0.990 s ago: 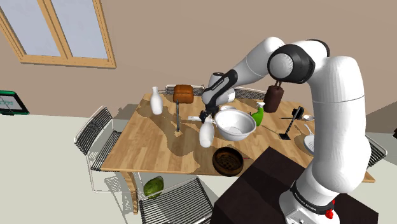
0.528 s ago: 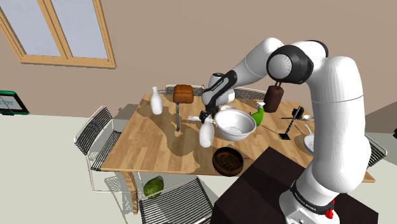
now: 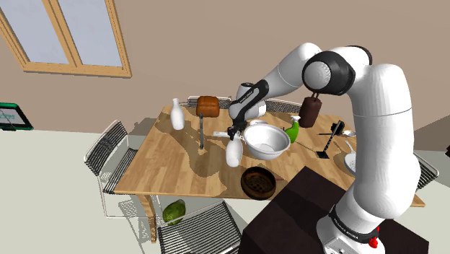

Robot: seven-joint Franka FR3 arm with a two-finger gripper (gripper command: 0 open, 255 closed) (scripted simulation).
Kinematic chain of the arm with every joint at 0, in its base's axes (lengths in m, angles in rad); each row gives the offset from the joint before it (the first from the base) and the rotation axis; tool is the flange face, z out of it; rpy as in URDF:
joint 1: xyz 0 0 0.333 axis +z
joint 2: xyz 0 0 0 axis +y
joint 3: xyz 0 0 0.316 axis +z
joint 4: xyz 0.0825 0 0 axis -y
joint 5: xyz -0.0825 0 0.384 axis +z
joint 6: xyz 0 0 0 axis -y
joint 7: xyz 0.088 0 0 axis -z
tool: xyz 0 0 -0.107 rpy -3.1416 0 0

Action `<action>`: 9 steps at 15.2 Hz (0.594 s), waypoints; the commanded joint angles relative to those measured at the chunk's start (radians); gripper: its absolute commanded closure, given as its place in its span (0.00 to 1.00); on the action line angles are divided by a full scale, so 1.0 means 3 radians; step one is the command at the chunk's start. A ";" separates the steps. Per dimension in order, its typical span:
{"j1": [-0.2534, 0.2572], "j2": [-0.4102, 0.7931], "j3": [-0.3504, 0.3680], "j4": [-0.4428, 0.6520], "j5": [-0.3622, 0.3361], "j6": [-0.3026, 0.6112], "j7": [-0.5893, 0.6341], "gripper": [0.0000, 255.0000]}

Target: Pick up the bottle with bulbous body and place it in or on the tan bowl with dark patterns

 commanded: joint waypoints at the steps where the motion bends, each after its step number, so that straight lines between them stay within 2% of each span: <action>1: 0.0000 0.0000 0.0000 0.0000 0.0000 0.0000 0.0000 1.00; 9: 0.0032 -0.0246 -0.0044 -0.0016 -0.0054 -0.0228 0.0043 1.00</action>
